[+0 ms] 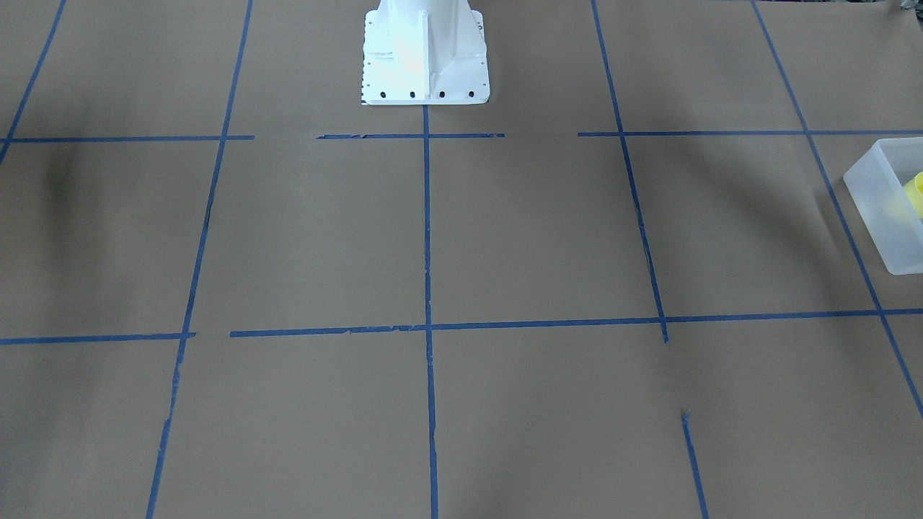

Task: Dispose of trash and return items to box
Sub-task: 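Place the pale green bowl into the clear plastic bin and release it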

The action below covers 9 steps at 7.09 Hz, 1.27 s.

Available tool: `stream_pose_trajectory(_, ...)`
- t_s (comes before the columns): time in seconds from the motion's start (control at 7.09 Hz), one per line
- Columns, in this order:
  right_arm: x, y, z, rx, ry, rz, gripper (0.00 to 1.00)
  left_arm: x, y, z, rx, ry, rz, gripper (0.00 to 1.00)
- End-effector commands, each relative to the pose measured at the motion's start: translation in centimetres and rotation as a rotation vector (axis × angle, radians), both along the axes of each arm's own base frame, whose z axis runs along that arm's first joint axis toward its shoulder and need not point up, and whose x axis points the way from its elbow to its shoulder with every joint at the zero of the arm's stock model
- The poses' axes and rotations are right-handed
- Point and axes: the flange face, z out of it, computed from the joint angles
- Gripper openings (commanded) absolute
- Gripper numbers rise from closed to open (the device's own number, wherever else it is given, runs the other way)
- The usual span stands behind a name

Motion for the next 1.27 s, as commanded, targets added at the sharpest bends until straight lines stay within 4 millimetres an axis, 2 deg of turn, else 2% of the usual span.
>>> stream_pose_trajectory(0.0, 0.0, 0.0, 0.0, 0.0, 0.0, 0.0, 1.0, -0.1, -0.5, -0.7, 0.008, 0.0, -0.012, 0.75)
stream_pose_trajectory(0.14, 0.0, 0.0, 0.0, -0.001, -0.001, 0.001, 1.0, -0.7, -3.6, -5.9, 0.019, 0.012, -0.064, 0.77)
stream_pose_trajectory(0.28, 0.2, 0.1, -0.2, 0.007, 0.0, 0.001, 1.0, -1.1, -5.5, -10.5, 0.001, 0.023, -0.109, 0.8)
stream_pose_trajectory(0.42, 0.5, 0.0, 0.3, 0.004, 0.006, 0.002, 1.0, -1.2, -6.5, -15.6, -0.007, 0.049, -0.149, 0.84)
stream_pose_trajectory(0.56, 1.8, -0.3, 0.6, 0.015, 0.038, 0.027, 1.0, -0.1, -7.2, -20.7, -0.023, 0.148, -0.195, 0.84)
stream_pose_trajectory(0.71, 2.2, -0.4, 1.5, 0.044, 0.085, 0.005, 1.0, 4.5, -8.8, -26.0, -0.02, 0.178, -0.165, 0.86)
stream_pose_trajectory(0.85, 2.2, -0.6, 2.6, 0.059, 0.093, -0.03, 1.0, 8.7, -9.7, -29.9, -0.049, 0.207, -0.197, 0.87)
stream_pose_trajectory(1.13, 2.2, -0.8, 4.4, 0.052, 0.089, -0.061, 1.0, 14.8, -10.3, -32.1, -0.056, 0.243, -0.136, 0.95)
